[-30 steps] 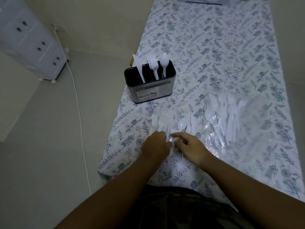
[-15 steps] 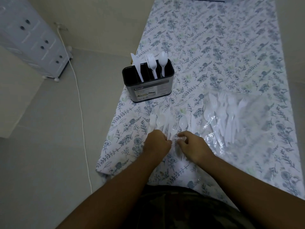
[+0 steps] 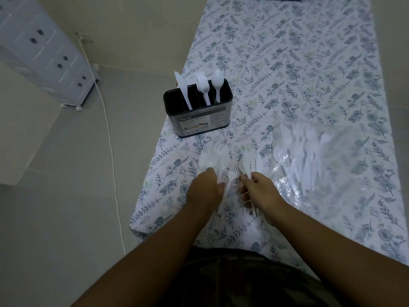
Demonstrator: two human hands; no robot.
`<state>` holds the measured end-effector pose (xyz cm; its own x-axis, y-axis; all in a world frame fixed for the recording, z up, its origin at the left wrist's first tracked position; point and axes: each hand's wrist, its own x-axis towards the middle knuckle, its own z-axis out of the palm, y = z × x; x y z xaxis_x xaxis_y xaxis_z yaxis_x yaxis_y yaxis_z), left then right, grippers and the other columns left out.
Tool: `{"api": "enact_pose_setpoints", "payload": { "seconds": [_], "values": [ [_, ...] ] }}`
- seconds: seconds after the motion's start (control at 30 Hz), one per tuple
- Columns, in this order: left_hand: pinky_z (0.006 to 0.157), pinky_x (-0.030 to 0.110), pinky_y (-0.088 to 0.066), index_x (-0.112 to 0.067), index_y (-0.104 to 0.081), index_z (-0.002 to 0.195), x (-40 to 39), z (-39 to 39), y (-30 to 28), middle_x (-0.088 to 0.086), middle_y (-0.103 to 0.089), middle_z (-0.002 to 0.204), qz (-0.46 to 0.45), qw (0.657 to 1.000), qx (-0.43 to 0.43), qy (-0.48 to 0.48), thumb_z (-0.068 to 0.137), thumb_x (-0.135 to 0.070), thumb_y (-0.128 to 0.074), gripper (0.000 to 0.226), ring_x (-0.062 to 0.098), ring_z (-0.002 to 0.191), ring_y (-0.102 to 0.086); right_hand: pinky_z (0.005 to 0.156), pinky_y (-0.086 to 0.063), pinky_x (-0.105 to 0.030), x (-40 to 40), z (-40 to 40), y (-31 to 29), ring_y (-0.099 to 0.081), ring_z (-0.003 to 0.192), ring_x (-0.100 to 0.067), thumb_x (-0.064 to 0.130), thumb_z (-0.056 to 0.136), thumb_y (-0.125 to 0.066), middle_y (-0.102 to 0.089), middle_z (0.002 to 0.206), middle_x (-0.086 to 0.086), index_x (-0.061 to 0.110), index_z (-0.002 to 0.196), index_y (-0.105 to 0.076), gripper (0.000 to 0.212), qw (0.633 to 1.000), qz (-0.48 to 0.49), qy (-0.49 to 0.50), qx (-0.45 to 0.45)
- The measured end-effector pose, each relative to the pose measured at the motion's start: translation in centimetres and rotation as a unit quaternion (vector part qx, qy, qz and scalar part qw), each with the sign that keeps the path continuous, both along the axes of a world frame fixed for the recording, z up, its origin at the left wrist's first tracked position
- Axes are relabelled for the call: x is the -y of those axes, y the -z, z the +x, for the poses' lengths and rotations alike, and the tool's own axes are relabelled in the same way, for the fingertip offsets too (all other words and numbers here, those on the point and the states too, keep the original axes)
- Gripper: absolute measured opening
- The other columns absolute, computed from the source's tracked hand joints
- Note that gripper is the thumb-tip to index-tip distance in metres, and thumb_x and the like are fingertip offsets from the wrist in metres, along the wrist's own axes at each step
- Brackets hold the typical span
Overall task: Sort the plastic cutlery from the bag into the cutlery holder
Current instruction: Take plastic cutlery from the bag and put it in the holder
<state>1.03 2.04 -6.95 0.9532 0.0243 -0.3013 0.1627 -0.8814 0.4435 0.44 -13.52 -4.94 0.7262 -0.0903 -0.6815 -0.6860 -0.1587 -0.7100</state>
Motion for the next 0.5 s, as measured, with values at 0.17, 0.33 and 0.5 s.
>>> {"api": "enact_pose_setpoints", "payload": {
  "seconds": [0.17, 0.33, 0.5],
  "values": [
    [0.060, 0.029, -0.038, -0.009, -0.058, 0.096, 0.6, 0.8, -0.2, 0.004, -0.056, 0.084, 0.044, 0.999, -0.026, 0.009, 0.097, -0.031, -0.054, 0.022, 0.021, 0.079, -0.058, 0.048, -0.044, -0.028, 0.4, -0.5, 0.1, -0.050, 0.057, -0.017, 0.023, 0.104, -0.053, -0.058, 0.076, -0.009, -0.005, 0.102, -0.061, 0.029, 1.000, 0.011, -0.005, -0.018],
    [0.047, 0.027, -0.036, -0.004, -0.059, 0.072, 0.8, 0.5, 0.0, 0.005, -0.055, 0.063, -0.036, 0.999, -0.030, -0.024, 0.089, -0.023, -0.057, 0.025, 0.015, 0.052, -0.046, 0.061, -0.056, -0.035, 0.7, -0.3, 0.3, -0.060, 0.069, -0.025, 0.013, 0.104, -0.053, -0.060, 0.081, -0.015, -0.014, 0.114, -0.059, 0.029, 0.996, 0.069, 0.058, -0.027],
    [0.051, 0.015, -0.034, -0.015, -0.064, 0.083, 1.2, -1.0, -0.4, -0.010, -0.056, 0.066, -0.153, 0.987, -0.028, -0.029, 0.092, -0.021, -0.061, 0.012, 0.000, 0.057, -0.049, 0.080, -0.060, -0.039, 0.7, -0.3, 0.5, -0.072, 0.090, -0.029, 0.017, 0.102, -0.056, -0.072, 0.100, -0.019, 0.000, 0.103, -0.067, 0.020, 0.993, 0.094, 0.076, -0.022]
  ]
}}
